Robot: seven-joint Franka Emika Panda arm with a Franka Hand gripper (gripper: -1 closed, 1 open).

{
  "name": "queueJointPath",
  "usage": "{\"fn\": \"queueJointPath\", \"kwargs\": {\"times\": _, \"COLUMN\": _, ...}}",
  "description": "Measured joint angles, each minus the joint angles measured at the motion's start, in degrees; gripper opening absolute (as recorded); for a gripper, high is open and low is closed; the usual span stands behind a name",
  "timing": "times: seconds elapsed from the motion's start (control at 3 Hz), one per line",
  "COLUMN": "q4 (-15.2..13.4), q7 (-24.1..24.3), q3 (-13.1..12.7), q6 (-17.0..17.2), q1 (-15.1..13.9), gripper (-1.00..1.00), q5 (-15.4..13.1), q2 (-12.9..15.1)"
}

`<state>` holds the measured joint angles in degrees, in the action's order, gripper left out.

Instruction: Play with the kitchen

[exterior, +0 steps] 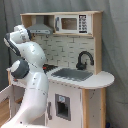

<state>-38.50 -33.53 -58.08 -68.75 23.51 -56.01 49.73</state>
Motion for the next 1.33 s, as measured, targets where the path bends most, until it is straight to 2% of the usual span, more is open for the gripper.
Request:
{"fn": "queueJointPath", "kwargs": {"times": 0.33, "q4": 2.5, "q7": 2.1, "q3": -3.3, "q6": 2.8, "q1": -0.8, "gripper": -1.00, "q5": 0.2, "q2": 0.7}}
{"fn": "queueJointPath", "kwargs": {"times": 1.33, "q4": 2.6, "q7": 7.9, "q3": -8.9, "q6": 17.7, "q1": -5.9, "gripper": -1.00, "q5": 0.2, "q2": -4.6}}
